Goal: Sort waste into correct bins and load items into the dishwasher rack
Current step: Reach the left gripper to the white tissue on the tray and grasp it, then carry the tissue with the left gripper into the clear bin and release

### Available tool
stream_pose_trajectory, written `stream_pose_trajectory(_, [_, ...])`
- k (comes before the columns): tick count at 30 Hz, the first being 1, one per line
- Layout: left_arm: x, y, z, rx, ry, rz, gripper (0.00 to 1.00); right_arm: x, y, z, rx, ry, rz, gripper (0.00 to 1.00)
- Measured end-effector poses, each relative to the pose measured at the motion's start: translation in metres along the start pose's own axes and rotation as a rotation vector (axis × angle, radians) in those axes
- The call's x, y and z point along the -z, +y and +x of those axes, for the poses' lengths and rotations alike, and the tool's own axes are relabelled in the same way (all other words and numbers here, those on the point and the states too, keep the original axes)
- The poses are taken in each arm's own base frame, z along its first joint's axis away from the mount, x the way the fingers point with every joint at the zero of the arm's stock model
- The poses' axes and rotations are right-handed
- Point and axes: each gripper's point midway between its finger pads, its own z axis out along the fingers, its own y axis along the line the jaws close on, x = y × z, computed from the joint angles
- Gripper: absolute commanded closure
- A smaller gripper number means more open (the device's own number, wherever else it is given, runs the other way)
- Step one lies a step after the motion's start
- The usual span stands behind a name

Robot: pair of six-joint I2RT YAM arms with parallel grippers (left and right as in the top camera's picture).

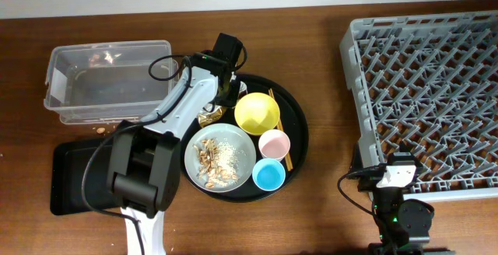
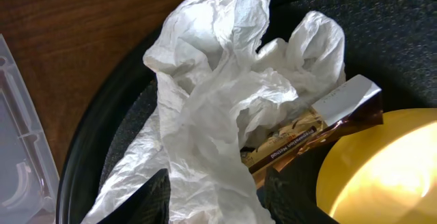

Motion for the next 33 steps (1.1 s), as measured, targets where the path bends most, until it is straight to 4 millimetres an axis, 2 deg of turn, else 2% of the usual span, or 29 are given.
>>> stream_pose_trajectory(6, [0.002,0.000,0.001,0.003,0.009,0.002,0.99,0.000,0.000,0.000,0.000,0.000,0.000,0.01])
stream_pose_trajectory(14, [0.017,0.001,0.001,0.022,0.038,0.002,0.99,0.000,0.000,0.000,0.000,0.000,0.000,0.01])
stream_pose_trajectory(19, [0.033,0.001,-0.007,0.053,0.024,0.011,0.99,0.000,0.000,0.000,0.000,0.000,0.000,0.01])
stream_pose_trajectory(24, [0.072,0.004,-0.018,0.077,-0.062,0.030,0.99,0.000,0.000,0.000,0.000,0.000,0.000,0.01])
stream_pose_trajectory(29, [0.139,0.012,-0.034,0.100,-0.219,0.055,0.99,0.000,0.000,0.000,0.000,0.000,0.000,0.01])
stream_pose_trajectory(33, [0.167,0.020,-0.037,0.112,-0.285,0.040,0.99,0.000,0.000,0.000,0.000,0.000,0.000,0.01])
